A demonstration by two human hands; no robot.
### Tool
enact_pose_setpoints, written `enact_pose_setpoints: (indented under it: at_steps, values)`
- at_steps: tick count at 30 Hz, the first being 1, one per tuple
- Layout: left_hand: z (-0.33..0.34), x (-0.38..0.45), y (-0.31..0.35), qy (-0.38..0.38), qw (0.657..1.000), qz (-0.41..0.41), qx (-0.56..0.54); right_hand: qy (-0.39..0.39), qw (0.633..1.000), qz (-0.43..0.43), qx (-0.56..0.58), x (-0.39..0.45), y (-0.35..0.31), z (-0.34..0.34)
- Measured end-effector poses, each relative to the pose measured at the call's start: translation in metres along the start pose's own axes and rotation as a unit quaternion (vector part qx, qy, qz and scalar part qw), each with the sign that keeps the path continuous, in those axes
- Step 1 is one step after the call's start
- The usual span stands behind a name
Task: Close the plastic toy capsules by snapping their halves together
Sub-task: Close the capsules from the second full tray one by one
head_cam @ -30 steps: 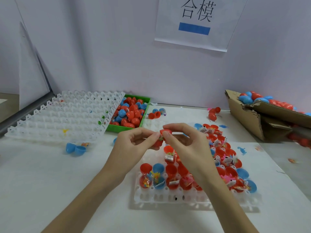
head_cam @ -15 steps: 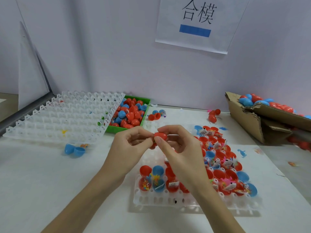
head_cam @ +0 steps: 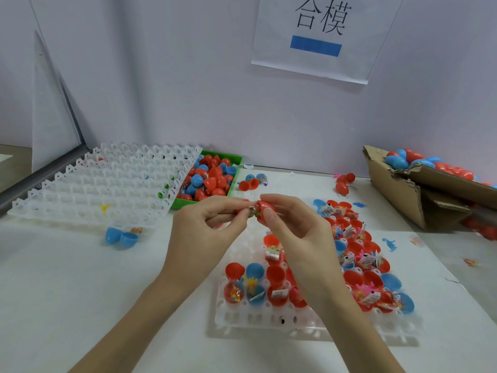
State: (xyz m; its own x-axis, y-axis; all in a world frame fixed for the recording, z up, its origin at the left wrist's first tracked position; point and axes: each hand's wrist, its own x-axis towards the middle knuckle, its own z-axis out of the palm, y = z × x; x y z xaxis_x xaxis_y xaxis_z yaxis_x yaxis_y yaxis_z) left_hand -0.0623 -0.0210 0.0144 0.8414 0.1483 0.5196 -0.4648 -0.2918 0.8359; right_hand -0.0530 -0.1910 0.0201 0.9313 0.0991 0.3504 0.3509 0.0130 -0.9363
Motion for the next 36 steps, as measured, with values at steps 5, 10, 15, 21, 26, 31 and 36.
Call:
enact_pose_setpoints:
  at_steps: [5, 10, 15, 21, 26, 31, 36]
  values:
    - [0.0001, 0.0015, 0.0020, -0.028, 0.999, 0.003, -0.027, 0.011, 0.989, 0.102, 0.108, 0.0015, -0.0024, -0.0017]
    - [0.0016, 0.0022, -0.0006, -0.033, 0.999, 0.039, 0.006, -0.003, 0.996, 0.070, 0.060, -0.0011, -0.0042, 0.0001]
    - [0.0031, -0.0023, 0.0004, -0.001, 1.000, 0.022, -0.020, -0.007, 1.000, 0.014, 0.014, -0.0023, -0.0045, 0.0033]
    - [-0.0007, 0.0017, 0.0061, 0.020, 0.998, 0.001, -0.063, -0.011, 1.000, -0.002, 0.008, -0.0049, -0.0052, 0.0066]
    - [-0.0021, 0.0006, 0.0079, 0.022, 0.988, 0.139, 0.067, 0.007, 0.999, -0.043, 0.018, -0.0048, -0.0075, 0.0046]
    - [0.0014, -0.0025, 0.0075, 0.023, 0.988, 0.139, 0.058, 0.016, 0.995, 0.011, 0.095, -0.0033, -0.0079, 0.0046]
    - [0.0047, -0.0049, 0.0093, 0.044, 0.998, 0.045, -0.031, 0.017, 0.995, 0.011, 0.096, -0.0051, -0.0086, 0.0069]
